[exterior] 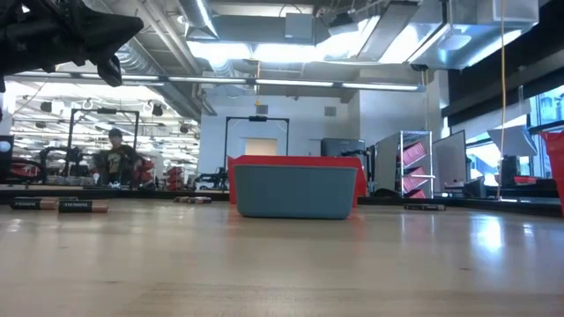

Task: Sort batteries
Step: Put the silver battery into the bottom red bin, then put the black battery into the blue bin

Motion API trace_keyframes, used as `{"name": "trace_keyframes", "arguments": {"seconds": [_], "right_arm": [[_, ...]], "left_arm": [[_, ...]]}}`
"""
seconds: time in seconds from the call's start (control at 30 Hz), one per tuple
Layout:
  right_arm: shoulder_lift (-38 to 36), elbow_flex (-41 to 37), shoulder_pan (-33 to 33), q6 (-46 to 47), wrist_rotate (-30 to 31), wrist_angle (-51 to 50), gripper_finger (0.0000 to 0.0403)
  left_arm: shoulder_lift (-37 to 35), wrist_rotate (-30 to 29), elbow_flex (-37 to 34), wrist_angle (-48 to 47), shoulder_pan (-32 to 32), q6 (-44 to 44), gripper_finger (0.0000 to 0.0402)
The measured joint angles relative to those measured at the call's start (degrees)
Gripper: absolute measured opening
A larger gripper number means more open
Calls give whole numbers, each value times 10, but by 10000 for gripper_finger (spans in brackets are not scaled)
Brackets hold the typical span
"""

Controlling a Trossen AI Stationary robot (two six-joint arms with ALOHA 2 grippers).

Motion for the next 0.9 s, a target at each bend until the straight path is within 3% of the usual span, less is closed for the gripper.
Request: {"name": "trace_keyframes", "arguments": {"seconds": [0.17, 0.63, 0.77, 0.9], "right_arm": [[18, 0, 0, -16, 10, 8, 26], [45, 3, 0, -42, 11, 9, 102], [45, 38, 0, -42, 12, -36, 123], [44, 122, 0, -42, 32, -161, 133]], "left_arm": [[0, 0, 0, 0, 0, -1, 1], [0, 0, 0, 0, 0, -2, 1], [0, 0, 0, 0, 0, -2, 1], [0, 0, 0, 0, 0, -2, 1]]}}
